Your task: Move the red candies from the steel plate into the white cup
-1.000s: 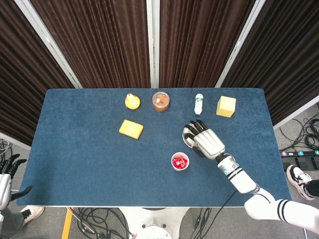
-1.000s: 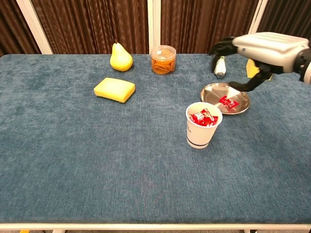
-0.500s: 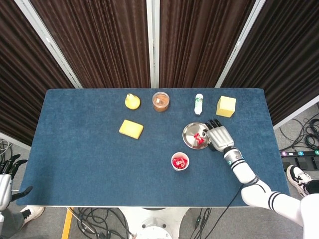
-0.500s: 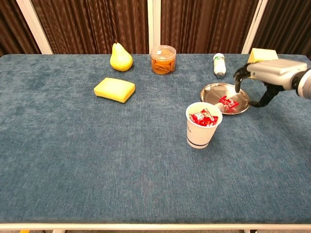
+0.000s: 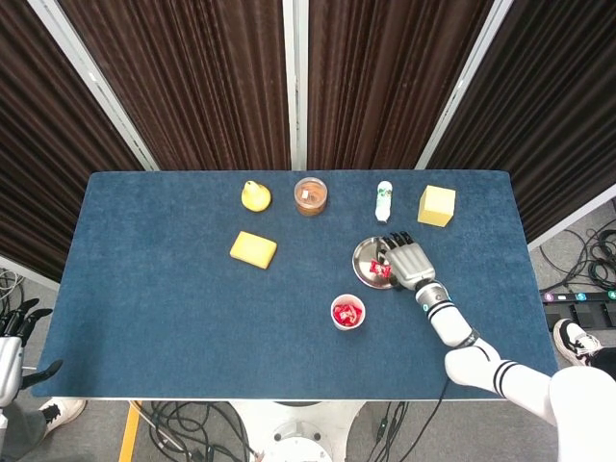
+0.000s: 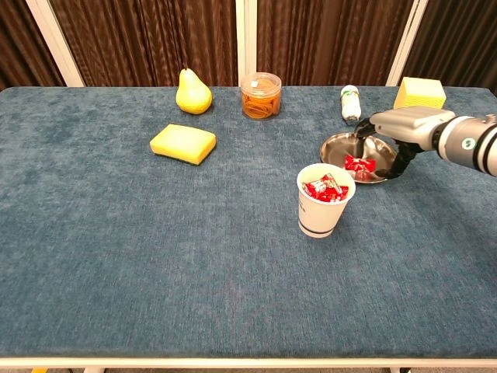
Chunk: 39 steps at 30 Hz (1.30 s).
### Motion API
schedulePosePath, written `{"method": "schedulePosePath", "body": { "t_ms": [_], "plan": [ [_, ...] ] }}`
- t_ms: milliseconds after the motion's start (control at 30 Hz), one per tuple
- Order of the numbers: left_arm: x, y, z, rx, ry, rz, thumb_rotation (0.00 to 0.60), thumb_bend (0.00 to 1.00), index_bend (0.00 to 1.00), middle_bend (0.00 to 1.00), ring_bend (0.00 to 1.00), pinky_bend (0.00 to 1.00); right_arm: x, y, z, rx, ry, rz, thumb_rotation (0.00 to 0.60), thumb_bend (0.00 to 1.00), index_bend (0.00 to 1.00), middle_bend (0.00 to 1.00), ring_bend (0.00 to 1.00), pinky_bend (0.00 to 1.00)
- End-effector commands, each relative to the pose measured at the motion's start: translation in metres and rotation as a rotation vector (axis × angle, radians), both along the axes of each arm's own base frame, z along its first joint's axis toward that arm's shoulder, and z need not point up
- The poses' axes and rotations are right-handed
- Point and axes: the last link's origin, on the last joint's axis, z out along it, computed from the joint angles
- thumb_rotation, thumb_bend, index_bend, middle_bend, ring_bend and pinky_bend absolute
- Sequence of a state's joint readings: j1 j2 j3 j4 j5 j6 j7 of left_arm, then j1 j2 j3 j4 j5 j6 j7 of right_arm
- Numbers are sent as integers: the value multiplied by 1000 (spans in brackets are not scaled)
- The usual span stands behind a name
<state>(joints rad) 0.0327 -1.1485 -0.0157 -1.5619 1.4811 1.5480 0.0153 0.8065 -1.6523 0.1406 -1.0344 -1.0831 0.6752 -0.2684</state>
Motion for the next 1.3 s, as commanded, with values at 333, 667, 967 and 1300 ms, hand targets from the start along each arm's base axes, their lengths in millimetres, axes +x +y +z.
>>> {"method": "schedulePosePath", "body": {
  "t_ms": [333, 667, 967, 1300],
  "plan": [
    [-4, -2, -1, 0, -4, 9, 600, 89, 306, 236, 215, 219, 6, -2, -6, -3, 7, 14, 600, 279, 384, 107, 0, 0],
    [-5, -3, -1, 0, -4, 9, 600, 90, 306, 236, 215, 219, 5, -5, -12, -19, 6, 15, 600, 303, 430, 129, 0, 0],
    [-6, -4, 0, 1, -5, 14, 600, 89, 306, 236, 214, 219, 5, -6, -19, -34, 10, 30, 600, 323, 485, 154, 0, 0],
    [-6, -5, 2, 6, -3, 14, 600, 90, 306, 236, 214, 219, 28, -4, 4, -71, -122, 94, 600, 345, 520, 167, 0, 0]
  ]
}}
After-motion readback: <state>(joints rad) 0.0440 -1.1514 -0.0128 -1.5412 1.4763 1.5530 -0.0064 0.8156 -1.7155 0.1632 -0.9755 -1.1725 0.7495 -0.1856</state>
